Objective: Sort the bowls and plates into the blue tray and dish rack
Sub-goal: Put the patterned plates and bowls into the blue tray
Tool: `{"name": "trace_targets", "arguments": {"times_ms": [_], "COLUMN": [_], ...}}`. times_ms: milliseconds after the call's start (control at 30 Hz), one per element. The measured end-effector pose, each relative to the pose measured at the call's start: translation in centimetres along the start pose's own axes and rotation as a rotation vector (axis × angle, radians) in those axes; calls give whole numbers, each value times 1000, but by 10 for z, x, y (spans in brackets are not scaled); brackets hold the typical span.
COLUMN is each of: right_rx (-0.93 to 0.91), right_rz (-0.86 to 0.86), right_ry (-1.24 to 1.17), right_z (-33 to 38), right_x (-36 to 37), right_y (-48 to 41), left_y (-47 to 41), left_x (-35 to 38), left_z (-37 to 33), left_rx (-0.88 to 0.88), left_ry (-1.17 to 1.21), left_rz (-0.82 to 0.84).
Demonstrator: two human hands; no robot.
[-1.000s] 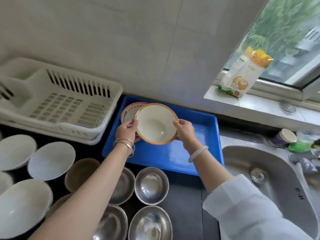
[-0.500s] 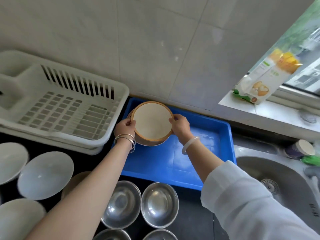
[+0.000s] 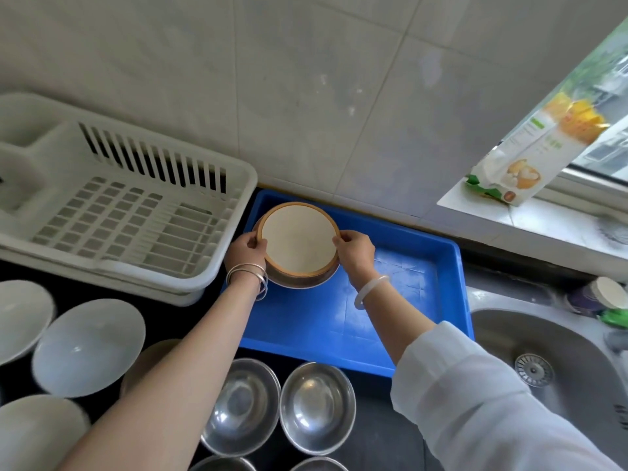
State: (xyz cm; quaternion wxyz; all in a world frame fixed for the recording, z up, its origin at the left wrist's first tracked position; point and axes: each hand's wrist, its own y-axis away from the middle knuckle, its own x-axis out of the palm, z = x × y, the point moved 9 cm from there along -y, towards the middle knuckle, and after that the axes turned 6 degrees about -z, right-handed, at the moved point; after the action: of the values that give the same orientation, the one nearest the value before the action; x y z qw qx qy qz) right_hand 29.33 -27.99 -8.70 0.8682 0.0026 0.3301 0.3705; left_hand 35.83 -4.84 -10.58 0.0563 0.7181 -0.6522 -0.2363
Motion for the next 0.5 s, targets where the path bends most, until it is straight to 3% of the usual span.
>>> {"name": "trace_targets", "arguments": {"times_ms": [500], "right_rx": [56], "right_rz": [63], "right_ry": [-128], "right_z": [-9], "right_x": [0], "right_y": [17], "left_y": [14], "left_x": [2], "left_z": [-2], "left_rx": [38], "left_ry": [-25], "left_rz": [-1]}}
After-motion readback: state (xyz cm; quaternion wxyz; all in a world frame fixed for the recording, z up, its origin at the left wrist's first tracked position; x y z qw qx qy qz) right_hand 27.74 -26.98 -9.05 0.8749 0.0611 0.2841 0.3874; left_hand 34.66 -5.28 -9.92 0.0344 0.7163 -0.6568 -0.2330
